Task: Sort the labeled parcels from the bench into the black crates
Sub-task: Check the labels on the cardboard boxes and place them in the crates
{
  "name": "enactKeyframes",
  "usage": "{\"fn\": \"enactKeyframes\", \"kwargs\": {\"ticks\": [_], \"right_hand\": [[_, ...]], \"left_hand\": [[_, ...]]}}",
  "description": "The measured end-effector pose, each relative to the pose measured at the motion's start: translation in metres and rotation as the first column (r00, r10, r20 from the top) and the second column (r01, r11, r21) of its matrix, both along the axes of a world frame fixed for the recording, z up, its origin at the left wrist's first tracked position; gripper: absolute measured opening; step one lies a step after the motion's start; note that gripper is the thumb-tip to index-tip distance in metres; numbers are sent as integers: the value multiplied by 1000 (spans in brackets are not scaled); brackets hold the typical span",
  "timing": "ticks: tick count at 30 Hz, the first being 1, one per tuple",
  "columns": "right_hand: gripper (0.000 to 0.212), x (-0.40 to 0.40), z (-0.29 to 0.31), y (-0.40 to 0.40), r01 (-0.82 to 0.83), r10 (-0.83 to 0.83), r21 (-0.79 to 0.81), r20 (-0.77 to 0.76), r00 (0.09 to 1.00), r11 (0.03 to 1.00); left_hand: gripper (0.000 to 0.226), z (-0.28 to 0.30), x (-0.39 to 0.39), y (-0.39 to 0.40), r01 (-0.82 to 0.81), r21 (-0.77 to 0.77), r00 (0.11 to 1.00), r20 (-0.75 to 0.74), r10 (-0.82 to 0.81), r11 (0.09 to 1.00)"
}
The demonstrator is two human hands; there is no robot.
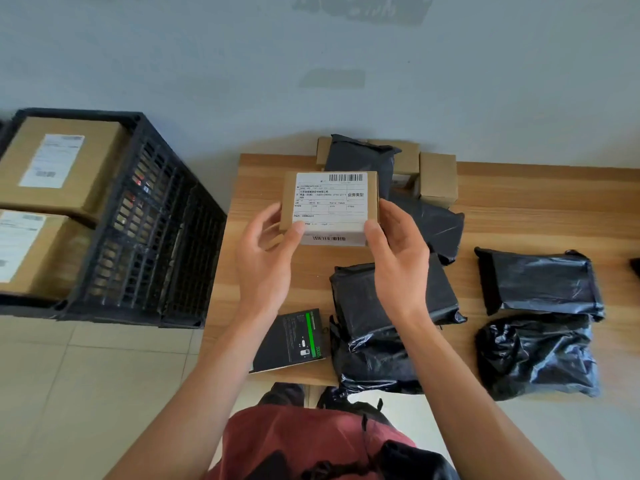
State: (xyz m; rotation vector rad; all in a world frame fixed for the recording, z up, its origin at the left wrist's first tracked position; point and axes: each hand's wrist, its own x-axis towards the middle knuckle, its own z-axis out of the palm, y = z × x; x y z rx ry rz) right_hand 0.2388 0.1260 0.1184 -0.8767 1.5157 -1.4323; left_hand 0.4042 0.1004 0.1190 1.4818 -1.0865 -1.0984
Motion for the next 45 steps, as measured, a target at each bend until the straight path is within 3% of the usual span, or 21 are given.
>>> {"fn": "enactKeyframes", "kwargs": {"ticks": [4,19,34,45], "right_hand": [[30,5,-1,3,55,-55,-10,-24,998,998],[37,104,10,-2,-206,201,-27,-124,972,978],[35,374,26,36,-529,504,-89,-206,839,844],[35,522,40,69,-752,714,-112,-250,654,650]], "left_hand": [[45,6,4,8,-7,-14,1000,21,7,1000],[39,16,107,39,-215,-71,974,55,219,974],[36,23,371,127,-489,-118,868,28,495,864],[37,23,505,197,-673,-193,720,48,692,714]]}}
